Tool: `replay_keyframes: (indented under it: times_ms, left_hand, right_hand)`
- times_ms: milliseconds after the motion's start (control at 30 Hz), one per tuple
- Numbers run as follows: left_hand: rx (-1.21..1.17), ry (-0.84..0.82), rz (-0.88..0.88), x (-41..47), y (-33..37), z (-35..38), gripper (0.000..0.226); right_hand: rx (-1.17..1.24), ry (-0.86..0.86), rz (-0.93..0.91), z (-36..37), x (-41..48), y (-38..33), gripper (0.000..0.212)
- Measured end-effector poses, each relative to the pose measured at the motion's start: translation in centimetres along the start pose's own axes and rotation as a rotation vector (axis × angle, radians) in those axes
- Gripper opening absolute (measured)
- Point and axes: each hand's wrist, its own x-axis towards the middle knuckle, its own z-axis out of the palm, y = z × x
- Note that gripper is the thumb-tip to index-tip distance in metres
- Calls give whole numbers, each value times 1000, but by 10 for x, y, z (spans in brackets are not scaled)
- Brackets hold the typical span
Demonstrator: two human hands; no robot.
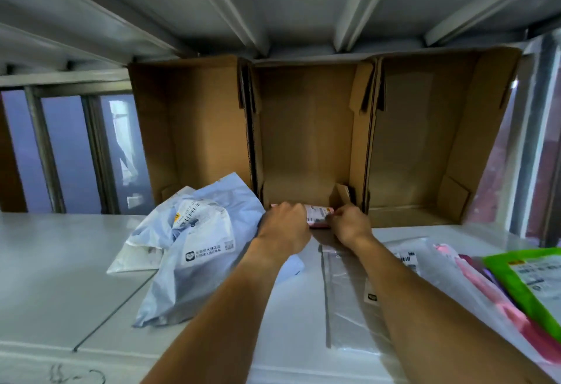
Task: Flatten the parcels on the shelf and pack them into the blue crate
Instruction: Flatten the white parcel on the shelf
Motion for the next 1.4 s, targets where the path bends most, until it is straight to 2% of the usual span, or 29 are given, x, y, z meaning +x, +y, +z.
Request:
replay_keyframes:
  times_ms: [100, 200, 367, 500, 667, 867, 1033, 1167, 1267, 1400]
  left_hand:
    - [75, -55, 12, 10, 3, 2, 30]
    - [93, -124, -18, 21, 1, 10, 33]
    - [22, -284, -150, 27, -7, 22, 40]
    - [-119, -373, -230, 31, -13, 29, 60]
    - [-242, -342, -225, 29, -16, 26, 59]
    - [-302, -271, -230, 23, -19, 19, 63]
    - [-220, -145, -215, 17, -14, 14, 41]
    - [-158, -37, -160, 6, -10, 6, 36]
    - [-45, 39, -84, -8, -6, -6, 39]
    - [35, 38, -17, -31, -6, -14, 37]
  right_hand:
    - [28, -4, 35, 5, 12, 6, 38]
    - [56, -23, 44, 3, 8, 2, 38]
    - [90, -71, 66, -1, 10, 0, 35]
    - [163, -120, 50, 4, 13, 1, 28]
    - [184, -85, -3, 2, 13, -3, 28]
    - [288, -78, 20, 0, 16, -8, 29]
    - [264, -55, -91, -2, 4, -21, 21]
    - [46, 30, -215, -8, -11, -28, 30]
    - [-16, 112, -198, -21, -29, -32, 33]
    - [-88, 258, -174, -44, -56, -38, 25]
